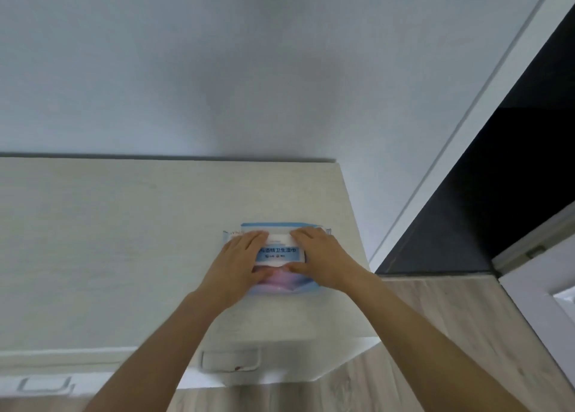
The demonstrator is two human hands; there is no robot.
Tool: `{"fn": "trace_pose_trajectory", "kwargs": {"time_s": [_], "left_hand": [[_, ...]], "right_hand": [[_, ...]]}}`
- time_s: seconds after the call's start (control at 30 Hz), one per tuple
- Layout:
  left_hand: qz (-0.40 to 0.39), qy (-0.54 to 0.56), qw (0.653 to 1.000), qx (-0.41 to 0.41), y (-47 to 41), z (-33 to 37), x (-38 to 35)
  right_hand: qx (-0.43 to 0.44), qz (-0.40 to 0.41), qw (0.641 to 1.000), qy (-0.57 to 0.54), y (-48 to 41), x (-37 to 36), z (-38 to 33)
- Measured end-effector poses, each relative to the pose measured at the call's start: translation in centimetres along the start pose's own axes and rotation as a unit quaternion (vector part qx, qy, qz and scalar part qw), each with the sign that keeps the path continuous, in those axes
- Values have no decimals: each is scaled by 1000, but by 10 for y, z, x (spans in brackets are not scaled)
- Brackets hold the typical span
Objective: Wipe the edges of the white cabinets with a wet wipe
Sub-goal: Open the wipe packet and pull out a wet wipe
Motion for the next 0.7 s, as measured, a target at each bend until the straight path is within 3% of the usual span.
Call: {"fn": "trace_pose_trajectory", "kwargs": {"time_s": [0.2, 0.7], "left_hand": [[-7, -45, 999, 25, -10, 1, 8], [-32, -41, 999, 5, -17, -3, 9]], "right_hand": [[23, -37, 999, 20, -11, 6, 4], [86, 26, 995, 42, -22, 5, -1]]}}
Point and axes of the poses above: each hand's wrist, its own y-axis away from the middle knuckle, its own x-axis out of the back of the hand, z = x × y, the point moved 5 cm from there along -y, towards the middle knuckle, and after that the axes turned 10 degrees about -z, right-handed, at the moved point
